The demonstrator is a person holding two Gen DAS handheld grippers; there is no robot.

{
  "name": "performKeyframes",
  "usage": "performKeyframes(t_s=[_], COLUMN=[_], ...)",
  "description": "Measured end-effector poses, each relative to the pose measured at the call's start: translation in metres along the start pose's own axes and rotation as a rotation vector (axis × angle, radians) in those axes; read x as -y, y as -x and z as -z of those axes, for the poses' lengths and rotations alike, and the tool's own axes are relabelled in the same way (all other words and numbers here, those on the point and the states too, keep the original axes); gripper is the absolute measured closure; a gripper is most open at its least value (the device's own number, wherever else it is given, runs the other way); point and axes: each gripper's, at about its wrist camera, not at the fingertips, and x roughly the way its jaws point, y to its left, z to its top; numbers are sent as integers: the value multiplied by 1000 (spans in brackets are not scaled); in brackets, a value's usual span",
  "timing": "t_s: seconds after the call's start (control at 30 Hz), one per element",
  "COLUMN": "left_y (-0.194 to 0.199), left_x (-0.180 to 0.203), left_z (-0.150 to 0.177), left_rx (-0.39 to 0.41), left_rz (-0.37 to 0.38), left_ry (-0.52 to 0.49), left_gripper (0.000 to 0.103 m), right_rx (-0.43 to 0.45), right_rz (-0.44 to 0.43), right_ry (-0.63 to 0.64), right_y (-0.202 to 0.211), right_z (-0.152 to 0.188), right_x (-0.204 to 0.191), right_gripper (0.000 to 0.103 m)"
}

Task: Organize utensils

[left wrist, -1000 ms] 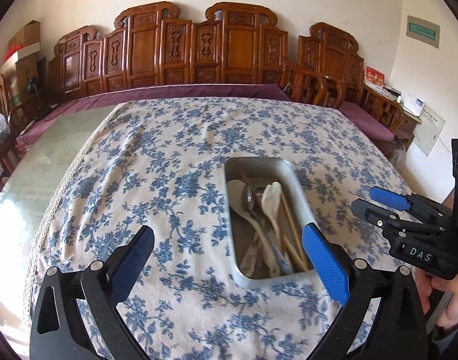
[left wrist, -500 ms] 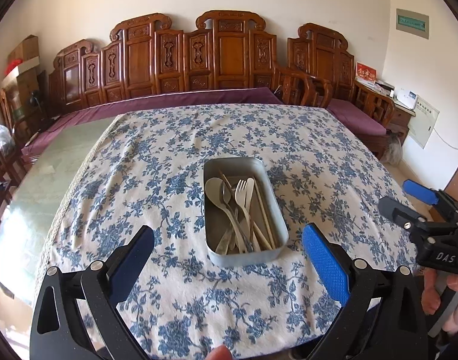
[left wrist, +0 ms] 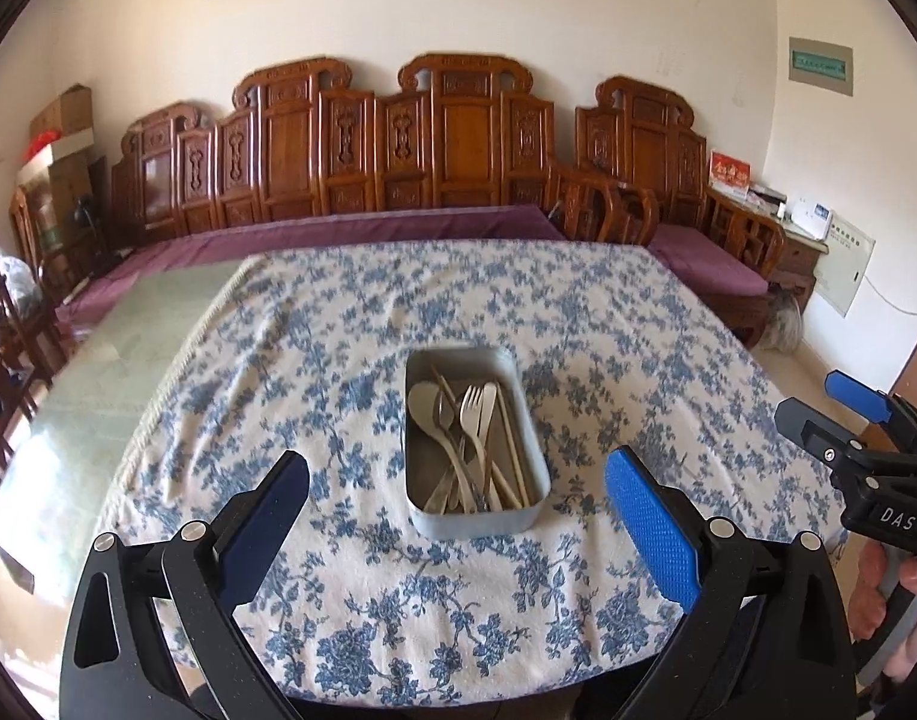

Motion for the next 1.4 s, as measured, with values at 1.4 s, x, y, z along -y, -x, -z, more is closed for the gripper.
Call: performKeyframes(t_s=[1.4], left_y=[78], left_x=[10], left_z=[-31], left_rx=[185], left_rz=[-22], left_ry=[3], left_gripper=[8], right_rx=[195], right_rz=[16], right_ry=[33], right_y=[77], right_z=[-39], right_x=[-8], right_gripper=[3])
